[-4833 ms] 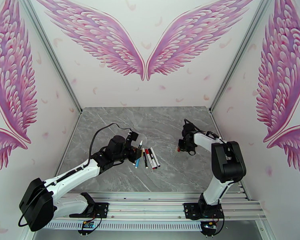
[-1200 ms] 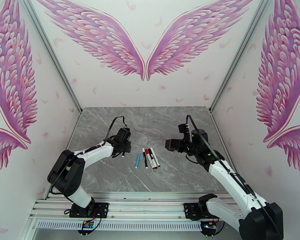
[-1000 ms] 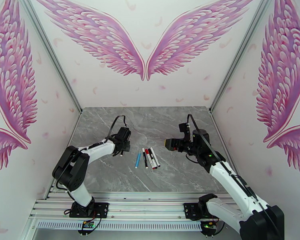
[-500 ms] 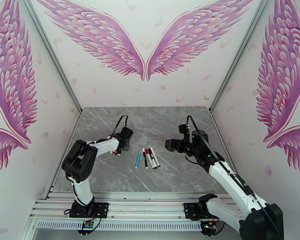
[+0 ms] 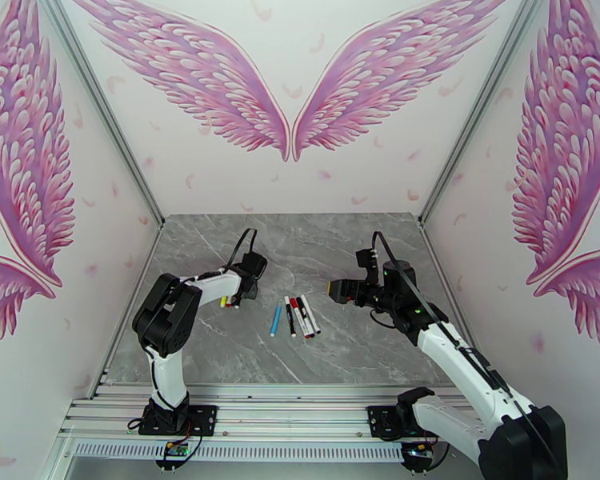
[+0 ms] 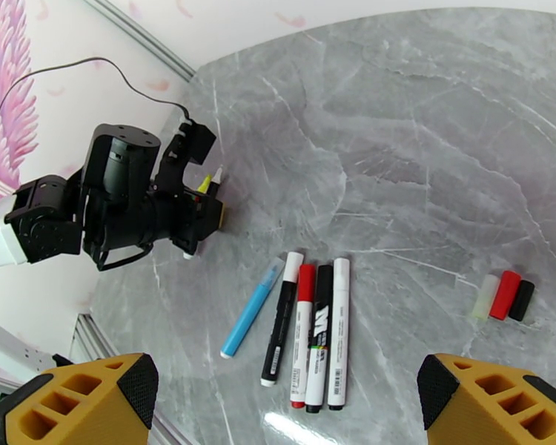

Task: Open the pen caps

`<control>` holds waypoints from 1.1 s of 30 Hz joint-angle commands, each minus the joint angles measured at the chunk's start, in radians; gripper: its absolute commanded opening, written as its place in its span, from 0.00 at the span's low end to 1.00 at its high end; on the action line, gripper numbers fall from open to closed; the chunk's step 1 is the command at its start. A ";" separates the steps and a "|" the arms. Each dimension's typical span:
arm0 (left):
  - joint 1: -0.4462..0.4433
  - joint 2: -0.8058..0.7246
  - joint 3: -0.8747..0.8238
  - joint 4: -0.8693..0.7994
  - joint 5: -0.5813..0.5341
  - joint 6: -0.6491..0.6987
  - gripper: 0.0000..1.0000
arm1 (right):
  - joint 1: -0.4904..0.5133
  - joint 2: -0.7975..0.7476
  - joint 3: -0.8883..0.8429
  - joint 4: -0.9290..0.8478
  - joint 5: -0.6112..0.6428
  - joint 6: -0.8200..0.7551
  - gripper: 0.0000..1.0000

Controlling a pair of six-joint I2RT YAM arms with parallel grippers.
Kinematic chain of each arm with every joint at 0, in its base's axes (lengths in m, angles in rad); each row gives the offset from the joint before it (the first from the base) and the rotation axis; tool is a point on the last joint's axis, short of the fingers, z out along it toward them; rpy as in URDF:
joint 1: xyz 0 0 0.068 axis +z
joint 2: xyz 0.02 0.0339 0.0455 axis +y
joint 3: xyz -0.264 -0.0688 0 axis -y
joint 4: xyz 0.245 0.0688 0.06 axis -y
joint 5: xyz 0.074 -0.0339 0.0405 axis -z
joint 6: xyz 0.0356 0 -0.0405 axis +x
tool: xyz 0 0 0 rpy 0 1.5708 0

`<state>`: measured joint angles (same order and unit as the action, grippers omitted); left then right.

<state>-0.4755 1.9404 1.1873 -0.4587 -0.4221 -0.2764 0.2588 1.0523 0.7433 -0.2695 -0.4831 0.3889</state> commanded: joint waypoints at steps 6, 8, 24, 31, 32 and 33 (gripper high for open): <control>0.006 0.000 0.032 -0.018 -0.028 0.008 0.26 | 0.021 0.015 -0.001 0.010 -0.014 -0.005 0.99; 0.007 -0.003 0.032 -0.018 -0.033 0.008 0.27 | 0.023 0.015 -0.003 0.010 -0.012 -0.004 0.99; -0.006 -0.172 -0.002 -0.057 0.080 -0.059 0.30 | 0.083 0.011 -0.030 0.052 0.045 0.023 1.00; -0.105 -0.246 -0.017 -0.122 0.214 -0.146 0.33 | 0.137 0.008 -0.022 0.005 0.095 0.010 1.00; -0.118 -0.251 -0.019 -0.123 0.238 -0.164 0.35 | 0.143 0.008 -0.023 -0.001 0.096 0.004 1.00; -0.135 -0.254 -0.018 -0.123 0.267 -0.187 0.36 | 0.149 0.006 -0.024 -0.010 0.095 -0.005 1.00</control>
<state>-0.5739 1.7161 1.1889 -0.5358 -0.2501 -0.3939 0.3904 1.0626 0.7212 -0.2478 -0.4175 0.3981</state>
